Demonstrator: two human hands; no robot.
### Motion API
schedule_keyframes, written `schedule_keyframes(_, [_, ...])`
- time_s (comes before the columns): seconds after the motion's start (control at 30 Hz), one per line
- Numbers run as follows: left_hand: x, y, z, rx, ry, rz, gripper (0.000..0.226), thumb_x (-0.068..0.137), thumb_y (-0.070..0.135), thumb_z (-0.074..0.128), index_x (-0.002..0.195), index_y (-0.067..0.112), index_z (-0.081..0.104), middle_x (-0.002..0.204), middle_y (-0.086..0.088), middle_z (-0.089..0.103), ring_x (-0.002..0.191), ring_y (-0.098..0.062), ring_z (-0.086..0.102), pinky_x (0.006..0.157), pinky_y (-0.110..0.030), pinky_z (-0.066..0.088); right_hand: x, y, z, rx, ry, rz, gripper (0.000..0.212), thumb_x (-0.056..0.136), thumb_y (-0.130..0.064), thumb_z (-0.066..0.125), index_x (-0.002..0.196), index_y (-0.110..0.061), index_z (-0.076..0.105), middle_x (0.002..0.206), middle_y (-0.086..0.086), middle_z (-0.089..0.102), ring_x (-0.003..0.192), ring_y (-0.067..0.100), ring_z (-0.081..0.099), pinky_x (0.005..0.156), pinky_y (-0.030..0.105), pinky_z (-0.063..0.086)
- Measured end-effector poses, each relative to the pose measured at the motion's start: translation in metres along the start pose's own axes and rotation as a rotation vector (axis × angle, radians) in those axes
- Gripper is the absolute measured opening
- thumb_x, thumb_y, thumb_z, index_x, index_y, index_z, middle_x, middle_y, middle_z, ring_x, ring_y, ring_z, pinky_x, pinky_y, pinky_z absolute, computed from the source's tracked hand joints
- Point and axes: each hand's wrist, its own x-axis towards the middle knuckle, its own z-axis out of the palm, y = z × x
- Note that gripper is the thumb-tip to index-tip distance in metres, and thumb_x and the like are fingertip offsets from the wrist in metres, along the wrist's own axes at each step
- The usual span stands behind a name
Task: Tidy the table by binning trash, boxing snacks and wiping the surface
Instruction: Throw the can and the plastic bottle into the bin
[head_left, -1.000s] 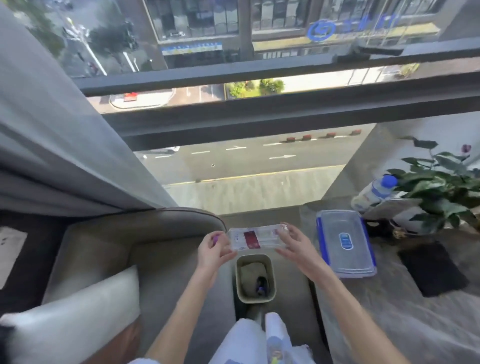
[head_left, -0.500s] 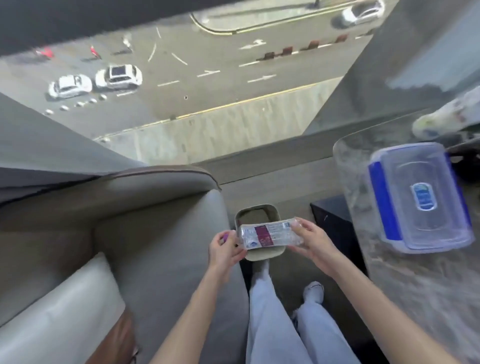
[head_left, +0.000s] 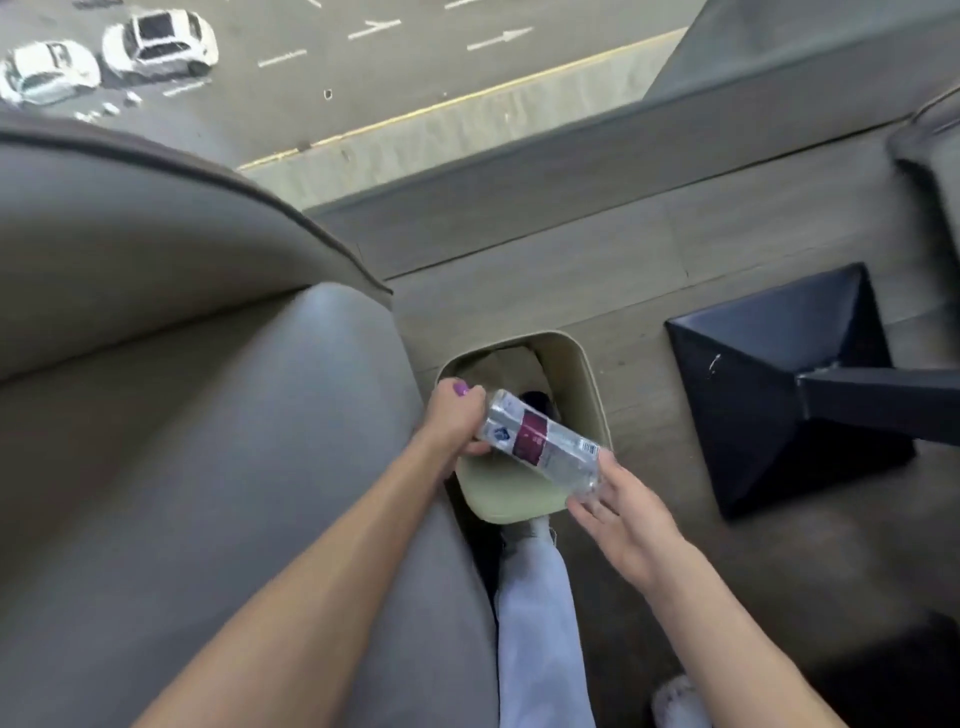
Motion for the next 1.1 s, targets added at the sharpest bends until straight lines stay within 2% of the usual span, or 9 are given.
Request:
schedule_keyframes(0.13, [0.044, 0.002, 0.019, 0.038, -0.029, -0.068, 0.018, 0.093, 0.009, 0.04, 0.108, 0.017, 0.04, 0.1, -0.011, 0.05, 0.054, -0.014, 0.049, 0.056, -0.032, 0.056, 0.036, 0.015, 0.009, 0.108, 0.053, -0.006, 0.035, 0.099, -0.02, 0.051, 0.131, -0.01, 0.05, 0.122, 0.013, 0.061, 0.117, 0.025, 0.059, 0.107, 0.039, 0.044])
schedule_keyframes(0.23, [0.07, 0.001, 0.025, 0.042, 0.004, -0.076, 0.032, 0.091, 0.005, 0.037, 0.123, 0.01, 0.035, 0.097, -0.011, 0.053, 0.054, -0.013, 0.052, 0.041, -0.024, 0.052, 0.064, 0.022, 0.019, 0.009, 0.064, -0.023, 0.016, 0.1, -0.019, 0.049, 0.111, -0.019, 0.059, 0.119, 0.011, 0.063, 0.114, 0.024, 0.061, 0.089, 0.03, 0.051])
schedule_keyframes(0.3, [0.083, -0.001, 0.027, 0.069, 0.016, -0.083, 0.035, 0.092, 0.002, 0.037, 0.127, 0.003, 0.036, 0.088, -0.01, 0.056, 0.055, -0.014, 0.054, 0.039, -0.023, 0.051, 0.082, 0.022, 0.024, -0.054, 0.105, -0.032, 0.018, 0.101, -0.021, 0.045, 0.112, -0.019, 0.059, 0.123, 0.009, 0.062, 0.117, 0.024, 0.06, 0.089, 0.029, 0.049])
schedule_keyframes(0.4, [0.097, -0.008, 0.029, 0.072, 0.022, -0.109, 0.032, 0.093, 0.004, 0.04, 0.125, -0.004, 0.044, 0.099, -0.017, 0.063, 0.065, -0.017, 0.059, 0.05, -0.027, 0.057, 0.106, 0.018, 0.027, -0.127, 0.108, 0.001, 0.036, 0.102, -0.024, 0.04, 0.136, -0.015, 0.048, 0.134, 0.012, 0.057, 0.123, 0.025, 0.056, 0.103, 0.036, 0.043])
schedule_keyframes(0.53, [0.101, -0.014, 0.033, 0.004, 0.075, -0.123, 0.012, 0.095, 0.011, 0.041, 0.102, 0.004, 0.048, 0.104, -0.018, 0.06, 0.083, -0.025, 0.058, 0.075, -0.036, 0.049, 0.128, 0.009, 0.021, -0.328, 0.14, -0.08, 0.041, 0.101, -0.031, 0.042, 0.139, -0.015, 0.045, 0.139, 0.011, 0.054, 0.127, 0.026, 0.053, 0.113, 0.041, 0.038])
schedule_keyframes(0.6, [0.097, -0.014, 0.036, 0.03, 0.044, -0.16, 0.031, 0.097, 0.024, 0.041, 0.12, 0.004, 0.046, 0.117, -0.017, 0.061, 0.096, -0.027, 0.059, 0.081, -0.035, 0.049, 0.129, 0.004, 0.018, -0.552, 0.161, -0.153, 0.055, 0.098, -0.04, 0.044, 0.148, -0.02, 0.033, 0.148, 0.006, 0.046, 0.134, 0.024, 0.046, 0.116, 0.044, 0.035])
schedule_keyframes(0.73, [0.083, -0.016, 0.033, 0.462, 0.018, -0.059, 0.062, 0.098, 0.034, 0.04, 0.15, 0.009, 0.017, 0.148, -0.022, 0.042, 0.134, -0.039, 0.044, 0.114, -0.04, 0.036, 0.121, -0.01, 0.012, -0.909, 0.09, -0.245, 0.06, 0.095, -0.043, 0.049, 0.148, -0.022, 0.033, 0.15, 0.003, 0.043, 0.134, 0.022, 0.046, 0.113, 0.043, 0.038])
schedule_keyframes(0.87, [0.052, -0.013, 0.018, 0.887, -0.043, 0.2, 0.05, 0.096, 0.022, 0.038, 0.144, 0.01, 0.032, 0.144, -0.021, 0.045, 0.13, -0.037, 0.046, 0.109, -0.041, 0.039, 0.101, -0.023, 0.012, -1.211, 0.029, -0.368, 0.042, 0.095, -0.04, 0.048, 0.133, -0.024, 0.054, 0.134, 0.002, 0.061, 0.122, 0.021, 0.055, 0.103, 0.034, 0.042])
schedule_keyframes(1.1, [-0.049, -0.012, -0.009, 1.298, 0.049, 0.551, 0.036, 0.096, 0.028, 0.042, 0.128, 0.011, 0.047, 0.13, -0.013, 0.053, 0.124, -0.033, 0.048, 0.099, -0.044, 0.043, 0.019, -0.022, 0.024, -1.831, 0.049, -0.789, 0.06, 0.091, -0.05, 0.049, 0.144, -0.023, 0.038, 0.143, 0.002, 0.048, 0.135, 0.023, 0.04, 0.112, 0.043, 0.035])
